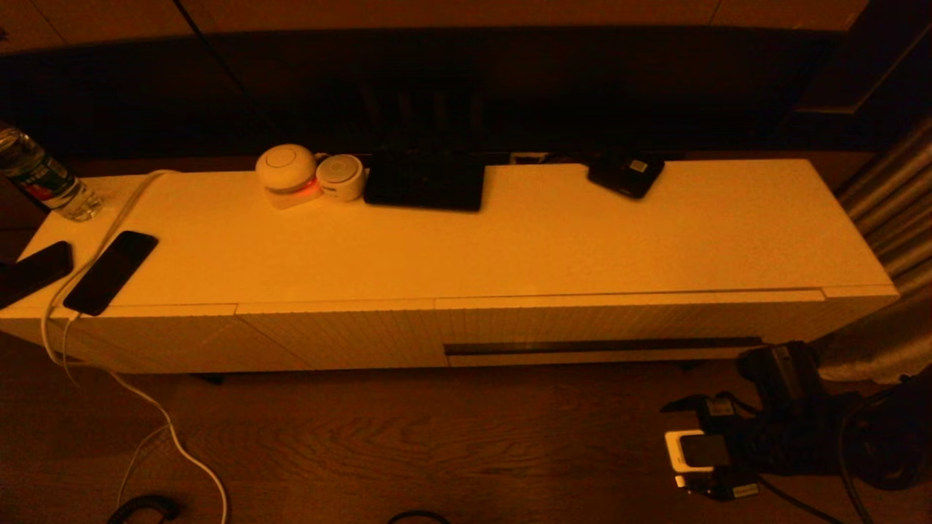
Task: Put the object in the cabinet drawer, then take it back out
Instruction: Take the umbrella out of the drawer and put it on the table
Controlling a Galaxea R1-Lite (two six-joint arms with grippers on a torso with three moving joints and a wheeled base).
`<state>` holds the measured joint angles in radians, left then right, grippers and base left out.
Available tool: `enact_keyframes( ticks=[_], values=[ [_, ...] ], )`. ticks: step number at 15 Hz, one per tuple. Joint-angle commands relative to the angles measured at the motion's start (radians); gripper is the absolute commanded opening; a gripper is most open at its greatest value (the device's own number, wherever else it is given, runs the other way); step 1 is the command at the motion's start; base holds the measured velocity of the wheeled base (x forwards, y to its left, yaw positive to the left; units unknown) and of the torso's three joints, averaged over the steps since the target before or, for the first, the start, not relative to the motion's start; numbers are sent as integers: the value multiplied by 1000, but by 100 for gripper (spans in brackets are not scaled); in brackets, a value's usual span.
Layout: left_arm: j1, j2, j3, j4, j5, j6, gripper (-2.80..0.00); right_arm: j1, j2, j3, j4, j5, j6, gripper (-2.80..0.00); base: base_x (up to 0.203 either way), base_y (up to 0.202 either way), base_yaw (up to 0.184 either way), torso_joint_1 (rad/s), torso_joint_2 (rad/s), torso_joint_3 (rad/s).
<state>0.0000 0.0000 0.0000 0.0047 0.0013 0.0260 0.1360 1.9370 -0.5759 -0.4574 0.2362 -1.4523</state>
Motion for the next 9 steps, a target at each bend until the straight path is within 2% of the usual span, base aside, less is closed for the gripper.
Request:
enact_keyframes(
  ticks=[1,9],
  values=[
    [0,0,0,0,0,0,-280,-4,35,-39,2,1,-9,0,0,0,0,0,0,0],
    [0,0,0,0,0,0,-280,-14,107,-127,-10,-7,-26,0,0,0,0,0,0,0]
  ],
)
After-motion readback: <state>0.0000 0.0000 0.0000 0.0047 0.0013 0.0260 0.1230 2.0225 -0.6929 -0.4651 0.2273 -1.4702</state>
